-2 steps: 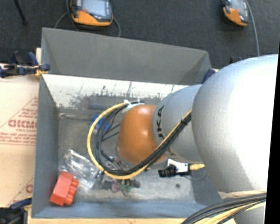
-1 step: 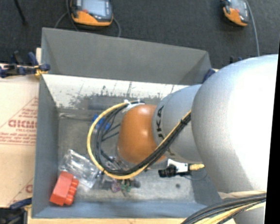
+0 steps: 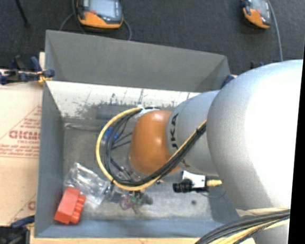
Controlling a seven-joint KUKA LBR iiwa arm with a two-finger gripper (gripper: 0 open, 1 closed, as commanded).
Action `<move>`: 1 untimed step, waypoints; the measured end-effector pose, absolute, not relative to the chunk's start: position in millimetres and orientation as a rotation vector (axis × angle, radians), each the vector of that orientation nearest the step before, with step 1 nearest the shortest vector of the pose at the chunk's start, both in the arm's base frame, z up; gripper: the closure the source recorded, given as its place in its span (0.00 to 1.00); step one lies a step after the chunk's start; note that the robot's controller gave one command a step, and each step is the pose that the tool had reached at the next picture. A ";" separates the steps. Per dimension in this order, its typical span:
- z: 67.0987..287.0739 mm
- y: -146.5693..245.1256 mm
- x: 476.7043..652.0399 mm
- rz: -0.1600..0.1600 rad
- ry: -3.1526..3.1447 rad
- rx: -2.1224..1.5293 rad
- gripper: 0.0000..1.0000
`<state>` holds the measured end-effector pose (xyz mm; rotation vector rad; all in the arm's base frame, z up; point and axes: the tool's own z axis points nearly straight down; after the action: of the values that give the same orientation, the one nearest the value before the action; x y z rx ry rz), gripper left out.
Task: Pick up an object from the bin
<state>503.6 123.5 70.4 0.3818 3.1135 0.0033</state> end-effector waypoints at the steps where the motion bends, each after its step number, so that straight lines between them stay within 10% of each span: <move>1: 70.6 111.0 520.8 0.003 3.101 0.466 1.00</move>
Offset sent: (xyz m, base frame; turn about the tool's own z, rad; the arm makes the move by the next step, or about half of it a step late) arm 0.0156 -0.0121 -0.0004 0.0592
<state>520.8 111.0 70.6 0.4660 3.1011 0.0031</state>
